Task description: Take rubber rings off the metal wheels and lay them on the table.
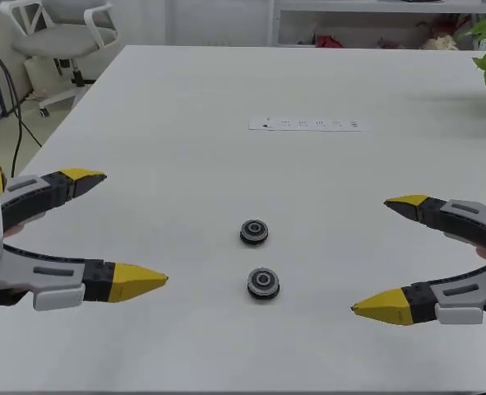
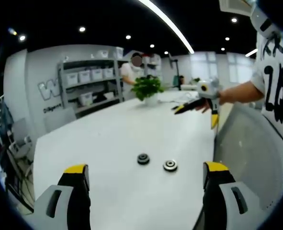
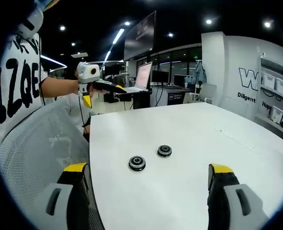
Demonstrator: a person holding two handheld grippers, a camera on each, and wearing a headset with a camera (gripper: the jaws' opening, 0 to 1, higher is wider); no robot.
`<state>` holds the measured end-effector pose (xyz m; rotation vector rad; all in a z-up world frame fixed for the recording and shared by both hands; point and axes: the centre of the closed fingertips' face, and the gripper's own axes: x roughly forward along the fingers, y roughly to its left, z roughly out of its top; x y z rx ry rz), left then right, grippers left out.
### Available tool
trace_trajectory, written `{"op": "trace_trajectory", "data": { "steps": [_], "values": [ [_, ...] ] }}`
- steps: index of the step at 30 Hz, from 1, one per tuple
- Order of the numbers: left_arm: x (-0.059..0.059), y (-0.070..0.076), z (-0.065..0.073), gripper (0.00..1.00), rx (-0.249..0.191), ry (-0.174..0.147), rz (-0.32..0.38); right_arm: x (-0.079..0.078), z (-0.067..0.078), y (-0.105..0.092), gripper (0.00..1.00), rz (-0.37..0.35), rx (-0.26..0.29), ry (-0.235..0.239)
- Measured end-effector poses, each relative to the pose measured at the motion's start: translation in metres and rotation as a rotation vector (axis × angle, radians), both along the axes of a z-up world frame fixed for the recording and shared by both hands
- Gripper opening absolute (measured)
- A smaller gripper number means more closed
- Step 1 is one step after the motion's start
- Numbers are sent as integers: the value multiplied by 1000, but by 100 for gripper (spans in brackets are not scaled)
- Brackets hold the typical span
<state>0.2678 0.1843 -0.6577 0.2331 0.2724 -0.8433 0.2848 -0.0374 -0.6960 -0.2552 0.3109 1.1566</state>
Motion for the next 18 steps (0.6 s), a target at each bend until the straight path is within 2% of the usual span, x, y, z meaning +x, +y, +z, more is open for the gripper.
{"op": "trace_trajectory", "data": {
  "steps": [18],
  "values": [
    [1, 0, -1, 100, 5, 3, -5, 0, 0, 2, 100, 2, -1, 2]
  ]
}}
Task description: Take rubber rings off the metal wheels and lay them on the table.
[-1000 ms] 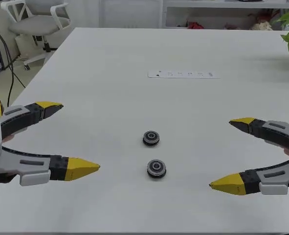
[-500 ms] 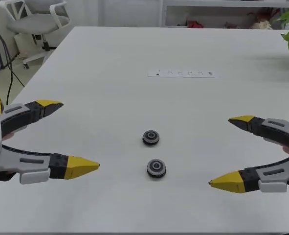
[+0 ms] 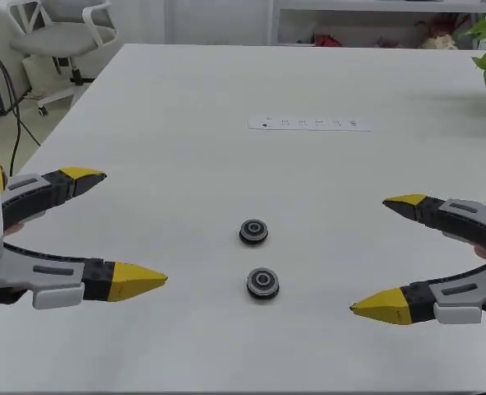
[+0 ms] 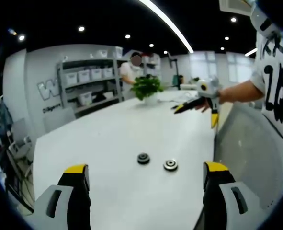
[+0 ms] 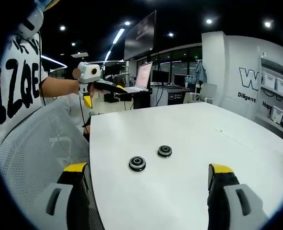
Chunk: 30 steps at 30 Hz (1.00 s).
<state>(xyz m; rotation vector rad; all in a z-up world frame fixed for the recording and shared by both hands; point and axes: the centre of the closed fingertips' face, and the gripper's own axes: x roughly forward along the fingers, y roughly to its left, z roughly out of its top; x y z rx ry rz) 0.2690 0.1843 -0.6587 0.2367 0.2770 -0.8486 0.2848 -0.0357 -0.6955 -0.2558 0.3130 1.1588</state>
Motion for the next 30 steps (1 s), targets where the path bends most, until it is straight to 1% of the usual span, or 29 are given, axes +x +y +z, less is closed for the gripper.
{"op": "trace_trajectory", "data": {
  "steps": [12, 21, 30],
  "values": [
    [-1, 0, 0, 100, -1, 0, 1, -1, 0, 0, 100, 0, -2, -1],
    [-1, 0, 2, 100, 0, -7, -4, -3, 4, 1, 99, 6, -4, -9],
    [2, -5, 6, 100, 8, -14, -22, -1, 9, 4, 99, 15, -3, -19]
  ]
}}
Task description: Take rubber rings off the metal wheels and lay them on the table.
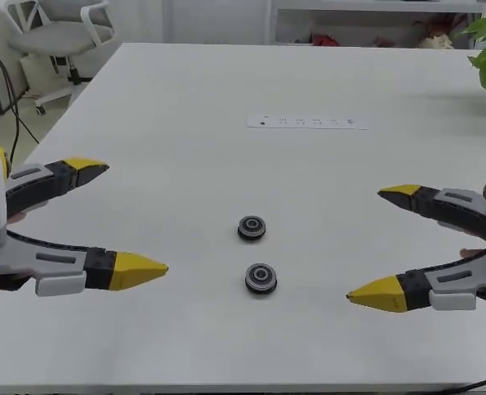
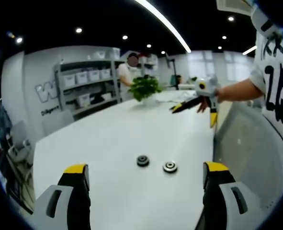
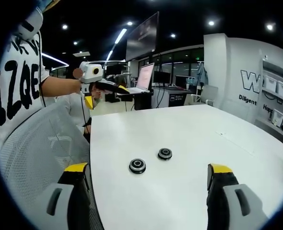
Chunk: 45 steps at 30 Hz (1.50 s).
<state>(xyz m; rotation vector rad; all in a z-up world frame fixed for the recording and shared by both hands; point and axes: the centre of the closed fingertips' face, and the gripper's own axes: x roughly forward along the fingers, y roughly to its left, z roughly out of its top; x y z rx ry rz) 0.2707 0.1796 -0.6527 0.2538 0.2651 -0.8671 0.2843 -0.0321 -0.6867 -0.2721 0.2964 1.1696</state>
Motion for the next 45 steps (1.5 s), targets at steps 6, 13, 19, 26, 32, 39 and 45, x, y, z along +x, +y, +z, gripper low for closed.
{"op": "trace_trajectory", "data": {
  "steps": [6, 13, 19, 26, 32, 39, 45],
  "values": [
    [4, -3, 1, 100, 1, -2, -12, 3, 1, 4, 98, 9, 0, -3],
    [8, -9, -2, 100, 14, 2, -32, 7, 2, 9, 96, 26, 1, -6],
    [12, -12, -5, 100, 17, 10, -42, 11, 1, 13, 95, 38, 1, -4],
    [16, -15, -8, 100, 25, 19, -53, 14, -2, 21, 92, 60, -8, -4],
    [19, -20, -10, 100, 34, 24, -68, 15, -2, 26, 90, 75, -8, -6],
    [21, -23, -14, 100, 39, 33, -83, 16, -3, 32, 88, 94, -20, -12],
    [24, -28, -15, 98, 40, 32, -98, 18, -6, 34, 85, 99, -20, 0]
  ]
}}
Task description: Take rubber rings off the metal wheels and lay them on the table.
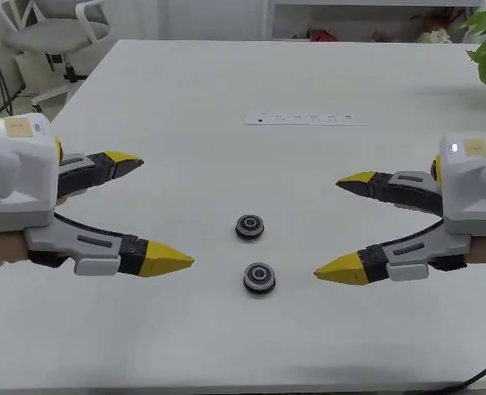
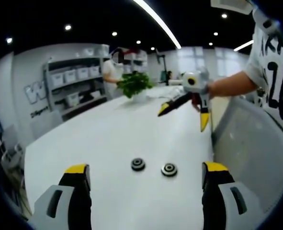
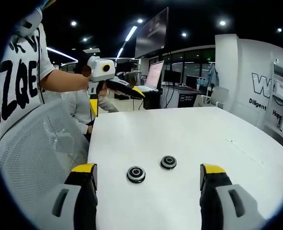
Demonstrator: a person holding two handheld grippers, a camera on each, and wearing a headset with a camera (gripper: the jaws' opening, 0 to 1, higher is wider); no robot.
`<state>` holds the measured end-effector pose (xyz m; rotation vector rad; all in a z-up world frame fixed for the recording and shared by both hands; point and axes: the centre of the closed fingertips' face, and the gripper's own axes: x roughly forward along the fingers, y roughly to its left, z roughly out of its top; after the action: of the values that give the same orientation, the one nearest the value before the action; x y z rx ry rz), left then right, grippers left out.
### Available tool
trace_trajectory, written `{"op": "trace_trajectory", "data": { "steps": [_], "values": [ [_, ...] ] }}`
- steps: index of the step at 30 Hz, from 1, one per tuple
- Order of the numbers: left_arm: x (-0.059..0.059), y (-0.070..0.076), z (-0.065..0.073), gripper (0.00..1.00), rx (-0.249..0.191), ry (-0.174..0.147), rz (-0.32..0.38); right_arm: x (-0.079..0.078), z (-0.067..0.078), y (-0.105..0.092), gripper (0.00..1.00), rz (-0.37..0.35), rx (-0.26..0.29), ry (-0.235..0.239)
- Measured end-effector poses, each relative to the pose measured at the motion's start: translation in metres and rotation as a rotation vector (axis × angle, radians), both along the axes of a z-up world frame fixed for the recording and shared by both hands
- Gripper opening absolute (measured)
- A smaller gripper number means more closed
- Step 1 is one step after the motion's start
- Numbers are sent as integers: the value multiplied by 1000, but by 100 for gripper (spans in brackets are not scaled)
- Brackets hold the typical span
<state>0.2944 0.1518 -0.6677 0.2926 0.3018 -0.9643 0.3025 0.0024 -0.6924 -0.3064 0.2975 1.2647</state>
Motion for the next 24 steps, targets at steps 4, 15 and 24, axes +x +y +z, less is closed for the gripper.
{"op": "trace_trajectory", "data": {
  "steps": [4, 15, 24],
  "values": [
    [0, -4, -3, 97, 11, 0, -16, 1, 1, 4, 84, 7, 1, -7],
    [3, -14, -9, 96, 14, 14, -38, 3, -10, 12, 78, 34, -37, -13],
    [8, -23, -18, 94, 24, 29, -56, 7, -22, 15, 75, 57, -61, -3]
  ]
}}
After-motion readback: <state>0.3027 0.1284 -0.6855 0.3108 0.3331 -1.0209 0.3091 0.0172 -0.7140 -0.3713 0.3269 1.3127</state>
